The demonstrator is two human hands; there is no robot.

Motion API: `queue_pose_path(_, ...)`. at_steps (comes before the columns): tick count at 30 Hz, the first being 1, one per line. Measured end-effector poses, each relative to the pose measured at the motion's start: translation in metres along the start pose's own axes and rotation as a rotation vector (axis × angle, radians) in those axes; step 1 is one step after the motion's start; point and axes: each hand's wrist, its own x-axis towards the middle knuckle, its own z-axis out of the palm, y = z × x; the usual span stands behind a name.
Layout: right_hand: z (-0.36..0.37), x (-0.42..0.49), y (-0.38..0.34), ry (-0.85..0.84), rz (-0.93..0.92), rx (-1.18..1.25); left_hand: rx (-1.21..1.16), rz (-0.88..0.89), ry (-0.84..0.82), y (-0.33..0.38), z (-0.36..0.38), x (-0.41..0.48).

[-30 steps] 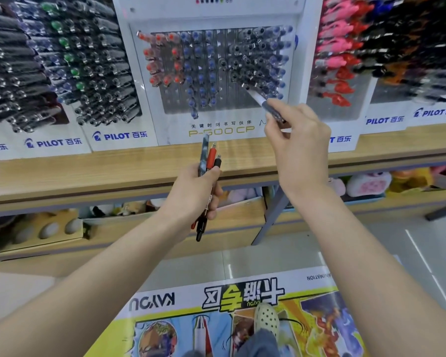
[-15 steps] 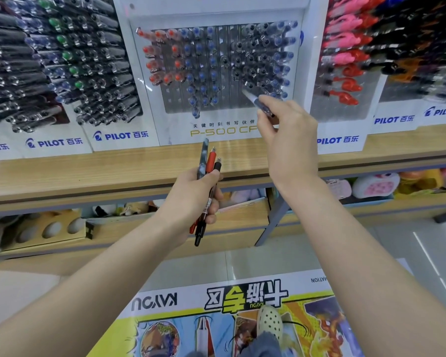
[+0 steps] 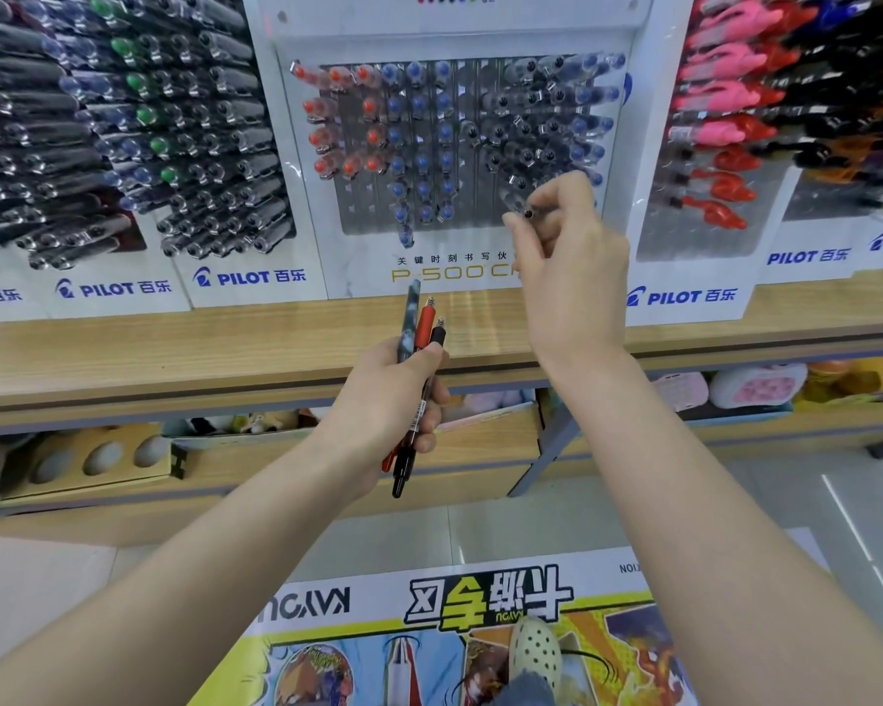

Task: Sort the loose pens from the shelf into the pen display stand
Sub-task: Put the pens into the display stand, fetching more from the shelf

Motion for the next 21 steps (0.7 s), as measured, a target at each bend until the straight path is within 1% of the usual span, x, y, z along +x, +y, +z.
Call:
queue_pose_path(4, 0.001, 0.000, -0.003, 0.030, -0.060, -0.046, -0.001, 0.005, -0.004, 0.001, -0.001, 0.002)
queue_pose_path(8, 0.003, 0.001, -0.002, 0.048, -0.074, -0.131, -0.008, 0.006, -0.007, 0.002, -0.002, 0.004)
queue_pose_path(10, 0.001, 0.004, -0.003, 0.012, -0.064, -0.226, -0.016, 0.001, -0.005, 0.003, -0.003, 0.004)
queue_pose_path(12, 0.000, 0.010, -0.005, -0.083, -0.001, -0.293, -0.018, -0.001, -0.008, 0.003, -0.004, 0.005)
queue_pose_path(14, 0.000, 0.014, -0.007, -0.138, 0.048, -0.283, -0.014, -0.005, -0.014, 0.003, -0.005, 0.005)
queue_pose_path(18, 0.003, 0.013, -0.008, -0.144, 0.070, -0.221, -0.048, -0.004, -0.035, 0.006, -0.006, 0.004)
queue_pose_path(21, 0.001, 0.012, -0.006, -0.150, 0.084, -0.182, -0.163, -0.036, -0.065, 0.009, -0.004, 0.002)
